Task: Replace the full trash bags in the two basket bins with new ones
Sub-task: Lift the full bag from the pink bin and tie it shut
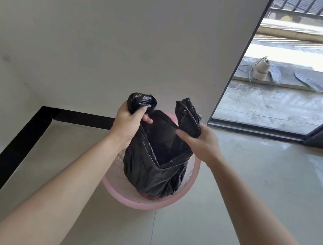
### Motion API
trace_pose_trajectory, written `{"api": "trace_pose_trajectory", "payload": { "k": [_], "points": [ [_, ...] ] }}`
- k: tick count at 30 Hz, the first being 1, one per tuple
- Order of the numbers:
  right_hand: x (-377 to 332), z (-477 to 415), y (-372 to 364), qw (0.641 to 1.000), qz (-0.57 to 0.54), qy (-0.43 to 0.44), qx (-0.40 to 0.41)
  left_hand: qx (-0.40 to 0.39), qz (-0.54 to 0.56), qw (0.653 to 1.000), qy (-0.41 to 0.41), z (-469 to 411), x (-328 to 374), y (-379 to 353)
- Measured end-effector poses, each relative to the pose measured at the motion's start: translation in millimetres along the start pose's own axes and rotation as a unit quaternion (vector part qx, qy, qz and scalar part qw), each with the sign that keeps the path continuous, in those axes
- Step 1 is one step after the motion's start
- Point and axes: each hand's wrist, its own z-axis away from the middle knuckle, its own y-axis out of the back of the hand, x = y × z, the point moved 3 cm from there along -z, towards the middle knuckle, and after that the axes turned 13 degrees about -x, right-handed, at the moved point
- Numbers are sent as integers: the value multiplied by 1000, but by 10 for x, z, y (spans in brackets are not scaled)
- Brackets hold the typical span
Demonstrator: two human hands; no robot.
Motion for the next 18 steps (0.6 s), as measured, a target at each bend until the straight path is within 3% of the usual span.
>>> {"api": "trace_pose_trajectory", "payload": {
  "k": [3,10,12,16,18],
  "points": [
    [-132,21,34,997,72,34,1,-30,86,996,15,51,189,-89],
    [-510,76,13,980,117,150,-54,-238,40,969,51,138,284,-260],
    [-527,109,-31,974,140,160,-79,-230,24,971,54,174,299,-295],
    [-336,155,-68,969,170,157,-90,-116,84,989,30,99,383,-213],
    [-193,153,-79,968,166,144,-121,-103,84,991,28,41,395,-152]
  ]
}}
